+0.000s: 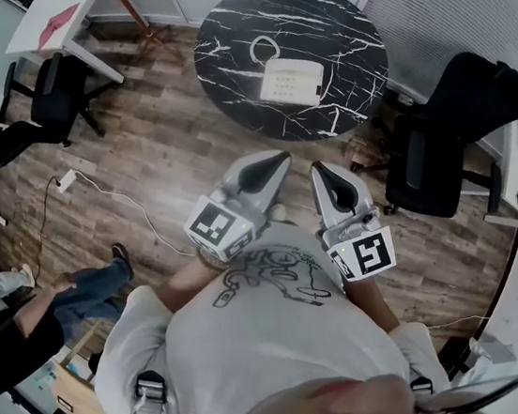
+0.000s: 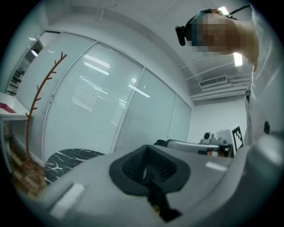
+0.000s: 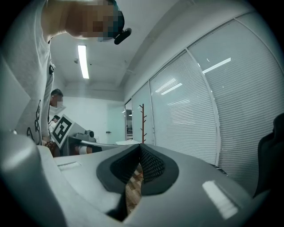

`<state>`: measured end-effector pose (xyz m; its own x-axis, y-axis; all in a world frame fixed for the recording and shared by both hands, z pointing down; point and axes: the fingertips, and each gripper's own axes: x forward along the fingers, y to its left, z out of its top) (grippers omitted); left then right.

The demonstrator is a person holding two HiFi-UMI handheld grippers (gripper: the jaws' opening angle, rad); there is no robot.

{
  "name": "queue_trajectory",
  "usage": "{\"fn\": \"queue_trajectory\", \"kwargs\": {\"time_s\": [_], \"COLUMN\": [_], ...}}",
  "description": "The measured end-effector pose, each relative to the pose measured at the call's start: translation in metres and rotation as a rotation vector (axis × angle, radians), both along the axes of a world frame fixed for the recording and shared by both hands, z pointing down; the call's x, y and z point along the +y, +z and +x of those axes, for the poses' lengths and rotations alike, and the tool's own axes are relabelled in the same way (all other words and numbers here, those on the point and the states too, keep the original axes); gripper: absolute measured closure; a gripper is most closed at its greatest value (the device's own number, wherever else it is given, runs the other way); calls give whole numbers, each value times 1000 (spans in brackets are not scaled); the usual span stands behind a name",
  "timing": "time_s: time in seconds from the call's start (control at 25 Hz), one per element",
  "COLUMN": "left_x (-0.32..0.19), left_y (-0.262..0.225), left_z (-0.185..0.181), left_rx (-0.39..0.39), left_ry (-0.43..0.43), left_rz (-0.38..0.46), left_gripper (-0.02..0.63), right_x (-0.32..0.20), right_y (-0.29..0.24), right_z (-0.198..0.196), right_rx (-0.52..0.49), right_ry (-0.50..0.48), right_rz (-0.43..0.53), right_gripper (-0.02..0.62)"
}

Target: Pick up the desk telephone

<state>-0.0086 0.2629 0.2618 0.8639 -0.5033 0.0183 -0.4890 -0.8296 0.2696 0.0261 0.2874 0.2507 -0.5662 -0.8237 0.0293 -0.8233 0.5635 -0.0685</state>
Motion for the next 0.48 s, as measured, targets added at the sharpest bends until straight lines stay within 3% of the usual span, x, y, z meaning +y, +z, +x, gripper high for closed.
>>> {"fn": "queue_trajectory", "kwargs": {"time_s": [0.48], "left_x": [-55], "left_y": [14], "left_z": [-19], "left_rx": [9], "left_ry": [-13], "left_rz": [-24], "left_gripper": [604], "right_x": [-52], "right_y": [11], "right_z": [-19], "right_rx": [16], "right_ry": [-14], "right_rz": [-22], "right_gripper": [589]}}
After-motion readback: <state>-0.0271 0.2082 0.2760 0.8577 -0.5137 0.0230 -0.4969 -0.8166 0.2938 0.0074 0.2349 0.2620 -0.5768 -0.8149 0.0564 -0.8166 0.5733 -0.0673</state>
